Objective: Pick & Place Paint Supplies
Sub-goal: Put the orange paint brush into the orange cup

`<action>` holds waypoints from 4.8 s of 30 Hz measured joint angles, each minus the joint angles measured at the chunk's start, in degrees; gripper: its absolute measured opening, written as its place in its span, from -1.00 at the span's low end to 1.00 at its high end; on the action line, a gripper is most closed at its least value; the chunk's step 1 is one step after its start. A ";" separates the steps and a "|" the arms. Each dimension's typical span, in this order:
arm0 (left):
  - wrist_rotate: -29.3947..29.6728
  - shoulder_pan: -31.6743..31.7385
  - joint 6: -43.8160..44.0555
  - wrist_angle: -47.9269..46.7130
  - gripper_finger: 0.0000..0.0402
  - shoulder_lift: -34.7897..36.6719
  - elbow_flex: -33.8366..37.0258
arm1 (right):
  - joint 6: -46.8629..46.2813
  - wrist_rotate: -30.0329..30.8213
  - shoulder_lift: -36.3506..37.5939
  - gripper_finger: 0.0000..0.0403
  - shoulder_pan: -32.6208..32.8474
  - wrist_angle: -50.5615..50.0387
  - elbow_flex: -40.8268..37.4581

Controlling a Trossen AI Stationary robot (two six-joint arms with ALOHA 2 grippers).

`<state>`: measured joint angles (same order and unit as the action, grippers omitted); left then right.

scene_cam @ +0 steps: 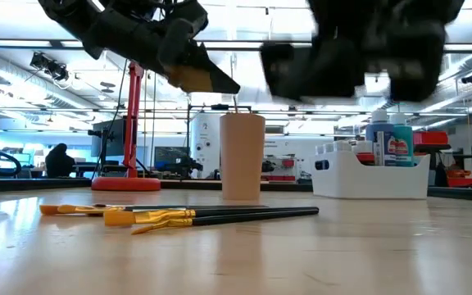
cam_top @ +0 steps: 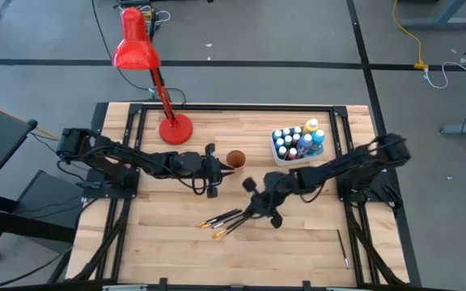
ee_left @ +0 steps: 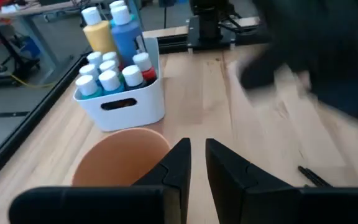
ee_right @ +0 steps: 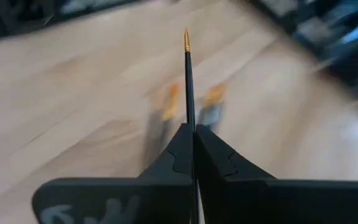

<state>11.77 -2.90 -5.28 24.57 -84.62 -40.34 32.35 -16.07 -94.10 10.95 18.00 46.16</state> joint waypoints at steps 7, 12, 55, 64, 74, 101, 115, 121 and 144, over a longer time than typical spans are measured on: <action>0.88 -1.28 -9.75 3.96 -0.71 -0.02 0.00 | 6.44 14.12 15.83 -0.99 0.38 -8.24 0.19; 0.82 -2.33 -16.26 8.40 -0.71 -0.02 0.01 | 5.93 17.22 24.24 -0.99 -0.04 -14.84 0.18; -8.40 -7.26 -28.11 39.71 -0.21 -0.02 -0.07 | -0.36 17.15 24.28 -0.99 -5.55 30.79 -16.82; -7.97 -7.26 -28.11 39.63 -0.89 -0.02 -0.07 | -1.91 17.18 24.28 -1.00 -6.28 28.70 -16.80; -1.66 -7.26 -26.70 36.38 -0.97 -0.02 -0.07 | -2.36 17.16 24.28 -1.00 -6.28 25.85 -16.78; -0.63 -7.26 -20.09 23.37 -0.93 -0.02 -0.07 | -11.56 -0.01 1.56 -0.28 -6.24 13.00 -20.56; -0.61 -7.26 -19.94 23.39 -0.92 -0.02 -0.07 | -12.64 -8.31 -12.18 -0.45 -6.41 25.76 -20.54; -0.61 -7.26 -18.92 23.58 -0.92 -0.02 -0.07 | -9.79 -10.67 -14.18 -0.59 -7.10 27.57 -20.43; -0.61 -7.26 -20.89 24.64 -0.92 -0.02 -0.07 | -12.90 -24.52 -6.53 -0.99 -7.41 38.88 -20.76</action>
<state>11.15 -10.15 -26.17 49.21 -84.64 -40.40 19.46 -40.59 -100.64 3.53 56.88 25.41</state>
